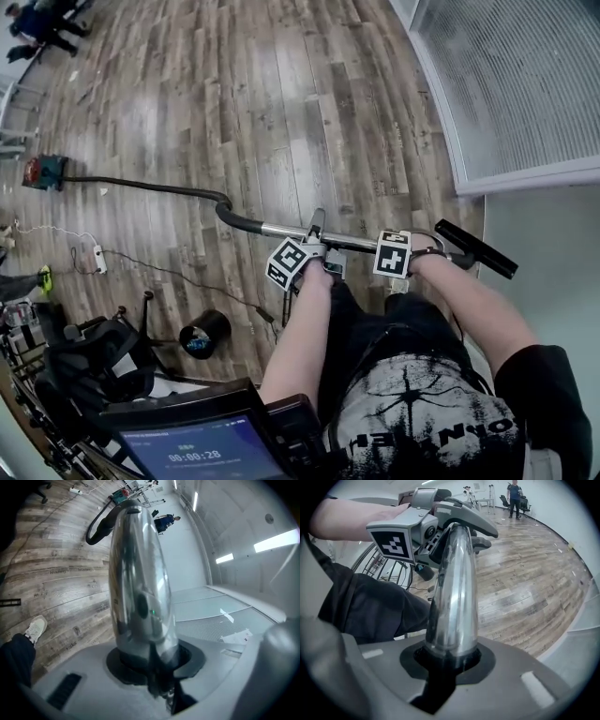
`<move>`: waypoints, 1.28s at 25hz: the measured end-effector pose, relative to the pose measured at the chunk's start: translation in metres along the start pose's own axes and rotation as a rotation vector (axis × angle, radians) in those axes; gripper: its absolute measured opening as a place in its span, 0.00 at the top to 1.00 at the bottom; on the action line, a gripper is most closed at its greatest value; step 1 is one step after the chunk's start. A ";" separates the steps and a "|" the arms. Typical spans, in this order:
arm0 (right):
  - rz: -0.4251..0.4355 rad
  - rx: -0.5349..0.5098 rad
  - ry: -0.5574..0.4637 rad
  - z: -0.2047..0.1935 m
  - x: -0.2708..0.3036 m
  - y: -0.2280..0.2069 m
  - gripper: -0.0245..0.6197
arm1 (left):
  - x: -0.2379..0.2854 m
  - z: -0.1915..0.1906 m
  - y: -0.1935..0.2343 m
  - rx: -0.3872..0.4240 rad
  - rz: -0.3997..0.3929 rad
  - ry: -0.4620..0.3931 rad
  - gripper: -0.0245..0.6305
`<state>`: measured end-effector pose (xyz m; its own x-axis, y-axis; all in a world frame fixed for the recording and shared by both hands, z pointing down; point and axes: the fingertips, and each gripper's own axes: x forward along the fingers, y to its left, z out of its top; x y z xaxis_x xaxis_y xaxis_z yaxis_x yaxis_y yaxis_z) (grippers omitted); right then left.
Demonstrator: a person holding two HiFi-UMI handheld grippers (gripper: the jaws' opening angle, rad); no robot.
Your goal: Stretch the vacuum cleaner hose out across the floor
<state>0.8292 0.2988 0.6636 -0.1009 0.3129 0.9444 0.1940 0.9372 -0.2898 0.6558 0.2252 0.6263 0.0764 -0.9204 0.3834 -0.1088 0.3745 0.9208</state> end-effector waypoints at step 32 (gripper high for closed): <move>0.021 0.050 0.017 -0.137 0.165 -0.144 0.84 | 0.078 -0.080 0.104 0.357 -0.018 0.220 0.96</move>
<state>0.9183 0.1939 0.8826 -0.0805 0.3301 0.9405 0.1470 0.9372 -0.3164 0.7299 0.2012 0.7577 0.2871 -0.8661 0.4092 -0.4392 0.2607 0.8598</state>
